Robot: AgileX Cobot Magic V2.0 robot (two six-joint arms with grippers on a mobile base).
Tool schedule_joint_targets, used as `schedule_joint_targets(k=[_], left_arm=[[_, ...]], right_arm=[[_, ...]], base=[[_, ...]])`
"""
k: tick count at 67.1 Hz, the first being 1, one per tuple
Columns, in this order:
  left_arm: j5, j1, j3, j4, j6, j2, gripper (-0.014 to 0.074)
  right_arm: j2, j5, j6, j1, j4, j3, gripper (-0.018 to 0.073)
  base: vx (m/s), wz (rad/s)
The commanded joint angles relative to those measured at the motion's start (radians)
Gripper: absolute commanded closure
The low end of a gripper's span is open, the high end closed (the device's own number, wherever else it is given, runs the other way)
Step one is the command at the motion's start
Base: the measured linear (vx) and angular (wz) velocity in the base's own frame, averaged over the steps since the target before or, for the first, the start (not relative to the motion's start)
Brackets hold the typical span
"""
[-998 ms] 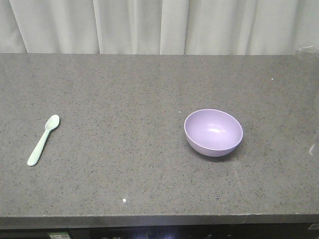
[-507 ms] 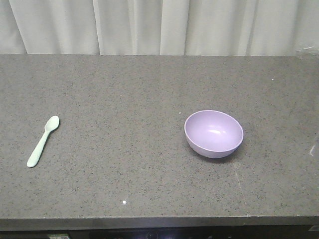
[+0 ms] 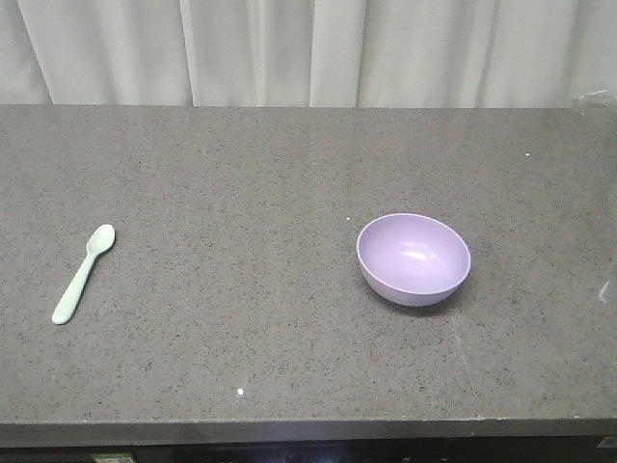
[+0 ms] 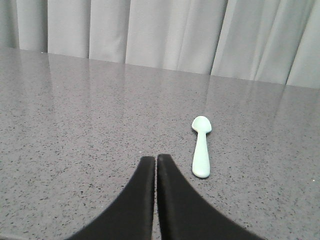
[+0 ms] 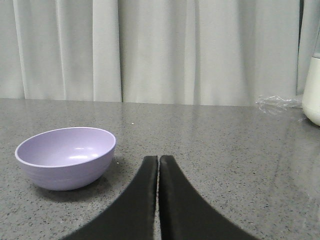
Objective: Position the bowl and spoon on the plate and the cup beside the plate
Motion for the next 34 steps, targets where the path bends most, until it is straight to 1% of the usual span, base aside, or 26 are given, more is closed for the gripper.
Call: schedule_joint_targets(k=[1,34], left_arm=[[-0.075,-0.004,0.026,-0.005,-0.006,0.016,0.0602],[-0.075,-0.004,0.026,-0.005,-0.006,0.016,0.0602]], right_arm=[[-0.009,-0.074,-0.007,-0.006,-0.003,0.007,0.0561],[-0.009,-0.074,-0.007,-0.006,-0.003,0.007,0.0561]], base=[[0.0,0.0],[0.0,0.0]])
